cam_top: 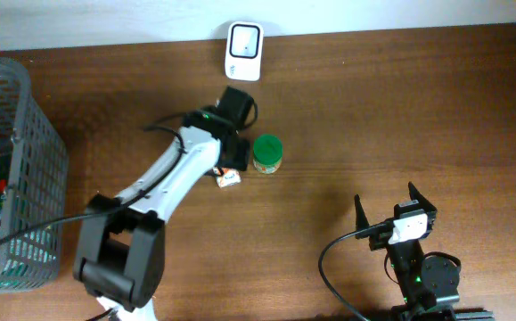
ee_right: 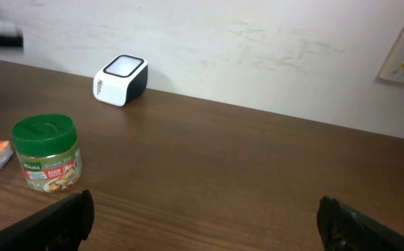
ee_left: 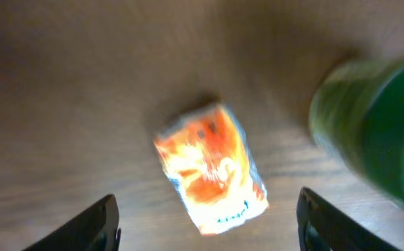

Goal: Scan the item barcode
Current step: 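Carry the orange box to the scanner, then place it beside the jar, then reach into the basket and grasp the pale green packet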

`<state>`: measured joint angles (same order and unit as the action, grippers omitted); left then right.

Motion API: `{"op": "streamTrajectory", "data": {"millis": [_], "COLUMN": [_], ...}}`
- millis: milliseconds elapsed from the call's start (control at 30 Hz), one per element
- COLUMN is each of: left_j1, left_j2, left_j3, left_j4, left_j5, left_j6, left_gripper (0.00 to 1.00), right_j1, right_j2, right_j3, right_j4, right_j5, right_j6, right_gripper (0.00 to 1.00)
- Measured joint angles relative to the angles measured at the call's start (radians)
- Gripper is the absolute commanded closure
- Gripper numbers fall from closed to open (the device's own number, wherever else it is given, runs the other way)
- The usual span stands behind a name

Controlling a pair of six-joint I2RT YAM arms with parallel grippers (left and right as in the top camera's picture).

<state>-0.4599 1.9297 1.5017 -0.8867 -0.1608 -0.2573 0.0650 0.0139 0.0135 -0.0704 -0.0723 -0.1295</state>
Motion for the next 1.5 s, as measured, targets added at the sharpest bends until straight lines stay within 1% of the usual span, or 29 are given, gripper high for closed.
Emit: {"op": "streamTrajectory", "data": {"millis": [33, 167, 233, 333, 433, 567, 700, 800, 900, 1067, 1333, 1433, 1500], "left_j1": [0.018, 0.135, 0.225, 0.355, 0.534, 0.787, 0.960, 1.042, 1.085, 1.133, 1.237, 1.253, 1.254], "left_j2": [-0.014, -0.126, -0.197, -0.281, -0.344, -0.344, -0.343, -0.343, -0.342, -0.330, -0.324, -0.324, -0.307], "left_j3": [0.043, 0.283, 0.435, 0.545, 0.568, 0.568, 0.566, 0.525, 0.438, 0.224, -0.138, -0.200, -0.229], "left_j4": [-0.022, -0.210, -0.331, -0.427, -0.453, -0.452, -0.458, -0.457, -0.432, -0.308, -0.090, -0.024, -0.012], "left_j5": [0.000, -0.004, -0.008, -0.012, -0.012, 0.034, 0.056, 0.061, 0.068, 0.071, 0.075, 0.066, 0.051], "left_j6": [0.000, 0.002, 0.009, 0.014, 0.016, 0.011, -0.039, -0.069, -0.095, -0.122, -0.142, -0.143, -0.144], "left_gripper": [0.29, 0.28, 0.28, 0.27, 0.28, 0.26, 0.24, 0.24, 0.23, 0.21, 0.23, 0.23, 0.25], "right_j1": [0.000, 0.000, 0.000, 0.000, 0.000, 0.000, 0.000, 0.000, 0.000, 0.000, 0.000, 0.000, 0.000], "right_j2": [0.000, 0.000, 0.000, 0.000, 0.000, 0.000, 0.000, 0.000, 0.000, 0.000, 0.000, 0.000, 0.000], "right_j3": [0.000, 0.000, 0.000, 0.000, 0.000, 0.000, 0.000, 0.000, 0.000, 0.000, 0.000, 0.000, 0.000], "right_j4": [0.000, 0.000, 0.000, 0.000, 0.000, 0.000, 0.000, 0.000, 0.000, 0.000, 0.000, 0.000, 0.000], "right_j5": [0.000, 0.000, 0.000, 0.000, 0.000, 0.000, 0.000, 0.000, 0.000, 0.000, 0.000, 0.000, 0.000], "right_j6": [0.000, 0.000, 0.000, 0.000, 0.000, 0.000, 0.000, 0.000, 0.000, 0.000, 0.000, 0.000, 0.000], "right_gripper": [0.01, 0.02, 0.02, 0.02, 0.02, 0.02, 0.02, 0.01, 0.02, 0.02, 0.02, 0.02, 0.02]}}
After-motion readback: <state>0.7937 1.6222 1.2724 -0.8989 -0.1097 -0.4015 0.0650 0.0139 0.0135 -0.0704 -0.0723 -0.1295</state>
